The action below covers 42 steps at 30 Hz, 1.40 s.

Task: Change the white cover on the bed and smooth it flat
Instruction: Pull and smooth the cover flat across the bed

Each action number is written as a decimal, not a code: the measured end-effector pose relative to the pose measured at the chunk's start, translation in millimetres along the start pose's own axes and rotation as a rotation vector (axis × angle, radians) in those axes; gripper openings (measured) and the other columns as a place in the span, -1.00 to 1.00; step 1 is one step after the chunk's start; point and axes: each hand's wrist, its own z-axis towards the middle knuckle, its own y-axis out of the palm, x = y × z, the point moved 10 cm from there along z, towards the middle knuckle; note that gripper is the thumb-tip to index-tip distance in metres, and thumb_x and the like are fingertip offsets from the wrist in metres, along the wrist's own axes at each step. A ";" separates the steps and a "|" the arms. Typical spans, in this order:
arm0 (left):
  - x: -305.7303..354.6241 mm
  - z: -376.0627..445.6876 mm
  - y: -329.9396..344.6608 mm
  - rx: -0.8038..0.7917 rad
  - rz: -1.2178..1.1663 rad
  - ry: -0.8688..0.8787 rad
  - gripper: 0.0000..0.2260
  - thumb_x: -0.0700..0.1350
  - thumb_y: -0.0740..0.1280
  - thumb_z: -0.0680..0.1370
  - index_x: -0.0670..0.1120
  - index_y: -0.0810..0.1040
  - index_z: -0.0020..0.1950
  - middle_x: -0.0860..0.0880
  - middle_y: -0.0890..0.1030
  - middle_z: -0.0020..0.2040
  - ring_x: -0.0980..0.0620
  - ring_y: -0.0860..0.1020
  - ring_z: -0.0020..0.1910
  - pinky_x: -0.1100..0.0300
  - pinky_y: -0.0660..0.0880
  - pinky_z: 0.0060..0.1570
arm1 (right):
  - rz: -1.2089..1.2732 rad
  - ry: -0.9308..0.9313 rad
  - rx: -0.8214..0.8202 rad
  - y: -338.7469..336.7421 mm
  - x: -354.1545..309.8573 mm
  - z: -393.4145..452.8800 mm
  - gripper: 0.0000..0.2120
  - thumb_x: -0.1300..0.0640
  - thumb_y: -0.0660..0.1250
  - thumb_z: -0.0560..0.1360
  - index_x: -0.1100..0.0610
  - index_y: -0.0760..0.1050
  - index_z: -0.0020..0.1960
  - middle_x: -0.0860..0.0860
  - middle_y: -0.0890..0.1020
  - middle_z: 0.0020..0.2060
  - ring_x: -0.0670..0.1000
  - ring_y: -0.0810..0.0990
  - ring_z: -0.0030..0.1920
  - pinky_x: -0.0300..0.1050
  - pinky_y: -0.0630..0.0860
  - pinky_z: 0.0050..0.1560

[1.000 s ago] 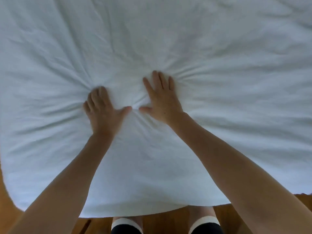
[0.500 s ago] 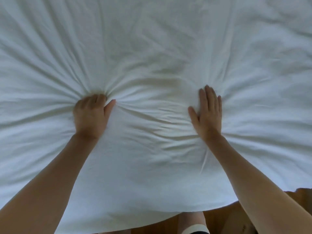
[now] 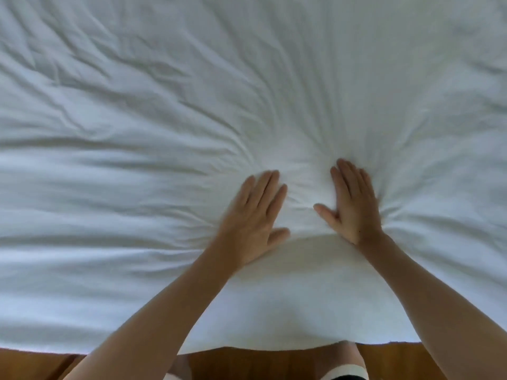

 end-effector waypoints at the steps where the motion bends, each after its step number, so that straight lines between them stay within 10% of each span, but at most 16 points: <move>1: 2.9 3.6 7.0 0.009 0.002 -0.045 -0.25 0.27 0.23 0.51 -0.27 0.30 0.47 -0.31 0.26 0.49 -0.27 0.21 0.49 -0.21 0.11 0.46 | -0.001 -0.049 0.031 -0.1 6.3 -2.5 -0.33 -0.22 0.16 0.57 0.36 0.41 0.33 0.30 0.44 0.33 0.26 0.38 0.36 0.17 0.25 0.40; 6: 1.6 21.6 5.5 0.228 0.086 -0.149 -0.42 0.26 0.29 0.54 -0.27 0.57 0.15 -0.24 0.59 0.09 -0.24 0.55 0.09 -0.12 0.40 0.19 | 0.012 -0.181 0.171 6.9 17.1 1.1 -0.54 -0.16 0.28 0.54 0.24 0.58 0.10 0.17 0.62 0.02 0.18 0.53 0.05 0.04 0.40 0.13; 13: 5.6 39.7 -6.3 0.279 0.042 -0.131 -0.65 0.06 0.19 0.65 -0.12 0.60 -0.18 -0.07 0.56 -0.36 -0.12 0.55 -0.40 0.11 0.44 -0.39 | -0.057 -0.281 0.206 2.6 5.6 33.2 -0.50 -0.12 0.08 0.64 0.11 0.45 -0.36 0.04 0.47 -0.52 0.11 0.49 -0.53 -0.14 0.33 -0.51; 22: 26.8 25.9 -136.1 0.566 -0.546 -0.366 -0.46 -0.04 0.14 0.68 -0.18 0.23 -0.50 -0.01 0.15 -0.49 0.00 0.13 -0.51 0.22 0.09 -0.44 | 0.221 -0.258 0.399 -159.6 22.2 7.8 -0.45 -0.08 0.16 0.63 0.13 0.30 -0.48 0.03 0.30 -0.61 0.02 0.24 -0.58 -0.23 0.14 -0.46; 25: 16.7 25.0 -92.3 0.483 -0.711 -0.473 -0.42 0.02 0.09 0.68 -0.20 0.27 -0.51 -0.05 0.23 -0.57 0.01 0.22 -0.54 0.23 0.17 -0.50 | 0.175 -0.227 0.266 -115.3 18.3 6.1 -0.47 -0.04 0.18 0.63 0.13 0.35 -0.48 0.03 0.36 -0.60 0.06 0.33 -0.60 -0.21 0.25 -0.52; 29: 9.6 45.7 -10.1 0.138 -0.445 -0.491 -0.55 0.07 0.16 0.62 -0.09 0.50 -0.41 -0.02 0.49 -0.50 -0.10 0.51 -0.47 0.16 0.35 -0.43 | 0.110 -0.175 -0.103 -11.6 11.1 25.7 -0.65 -0.03 0.21 0.52 0.09 0.53 -0.36 0.04 0.54 -0.53 0.12 0.54 -0.53 -0.15 0.37 -0.52; 35: -33.4 45.4 -55.9 0.335 -0.481 -0.497 -0.75 0.04 0.24 0.56 -0.10 0.53 -0.18 -0.02 0.58 -0.19 -0.01 0.50 -0.13 0.08 0.42 -0.16 | 0.206 -0.108 -0.080 -53.1 8.4 42.8 -0.83 0.03 0.23 0.44 0.10 0.52 -0.22 0.02 0.57 -0.31 0.13 0.54 -0.26 -0.15 0.39 -0.39; 38: -117.7 8.8 -54.2 0.359 -0.062 -0.658 -0.64 0.03 0.14 0.65 -0.14 0.51 0.31 -0.23 0.48 0.34 -0.24 0.43 0.32 -0.03 0.28 0.33 | 0.228 -0.127 0.066 -58.7 -54.8 86.6 -0.62 0.06 0.26 0.41 0.14 0.57 0.18 0.16 0.59 0.12 0.21 0.51 0.11 0.03 0.47 0.11; 42: -197.9 -42.7 -9.8 0.176 -0.092 -0.978 -0.45 0.15 -0.01 0.64 -0.09 0.15 0.57 -0.18 0.13 0.56 -0.19 0.09 0.54 -0.11 -0.02 0.49 | 0.141 -0.207 -0.185 4.5 -174.5 127.8 -0.41 -0.13 0.13 0.52 0.00 0.22 0.52 0.18 0.15 0.53 0.15 0.10 0.53 0.13 -0.01 0.49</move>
